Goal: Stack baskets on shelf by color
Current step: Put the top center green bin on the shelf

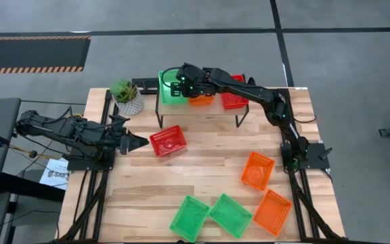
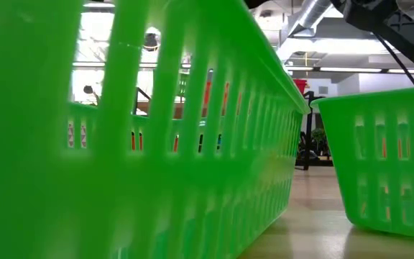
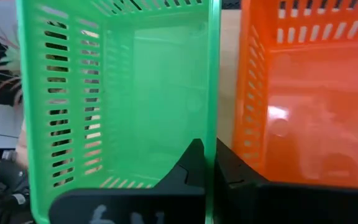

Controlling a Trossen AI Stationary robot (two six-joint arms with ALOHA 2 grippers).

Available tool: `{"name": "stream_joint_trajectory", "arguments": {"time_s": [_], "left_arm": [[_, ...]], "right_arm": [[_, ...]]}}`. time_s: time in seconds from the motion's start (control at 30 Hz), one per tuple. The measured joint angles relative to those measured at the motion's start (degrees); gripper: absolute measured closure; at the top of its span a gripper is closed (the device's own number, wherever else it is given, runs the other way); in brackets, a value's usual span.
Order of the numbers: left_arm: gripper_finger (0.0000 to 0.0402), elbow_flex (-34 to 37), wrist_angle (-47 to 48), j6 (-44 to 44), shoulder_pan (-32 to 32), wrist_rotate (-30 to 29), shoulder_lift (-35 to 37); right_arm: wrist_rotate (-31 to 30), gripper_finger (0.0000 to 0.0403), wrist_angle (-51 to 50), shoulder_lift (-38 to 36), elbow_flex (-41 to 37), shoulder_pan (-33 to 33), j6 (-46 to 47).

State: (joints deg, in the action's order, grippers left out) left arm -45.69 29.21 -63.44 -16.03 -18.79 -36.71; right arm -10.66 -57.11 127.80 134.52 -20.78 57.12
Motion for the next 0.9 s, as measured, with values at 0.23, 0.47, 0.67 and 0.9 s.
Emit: {"name": "stream_joint_trajectory", "arguments": {"time_s": [0.23,0.47,0.67,0.9], "left_arm": [[0.0244,0.0,0.0,-0.1,0.0,0.0,0.0],[0.0244,0.0,0.0,-0.1,0.0,0.0,0.0],[0.0244,0.0,0.0,-0.1,0.0,0.0,0.0],[0.0244,0.0,0.0,-0.2,0.0,0.0,0.0]], "right_arm": [[0.0,0.0379,1.3,0.0,0.0,0.0,-0.1],[0.0,0.0338,1.4,0.0,0.0,0.0,-0.6],[0.0,0.0301,1.4,0.0,0.0,0.0,-0.7],[0.3,0.0249,2.6,0.0,0.0,0.0,-2.2]]}}
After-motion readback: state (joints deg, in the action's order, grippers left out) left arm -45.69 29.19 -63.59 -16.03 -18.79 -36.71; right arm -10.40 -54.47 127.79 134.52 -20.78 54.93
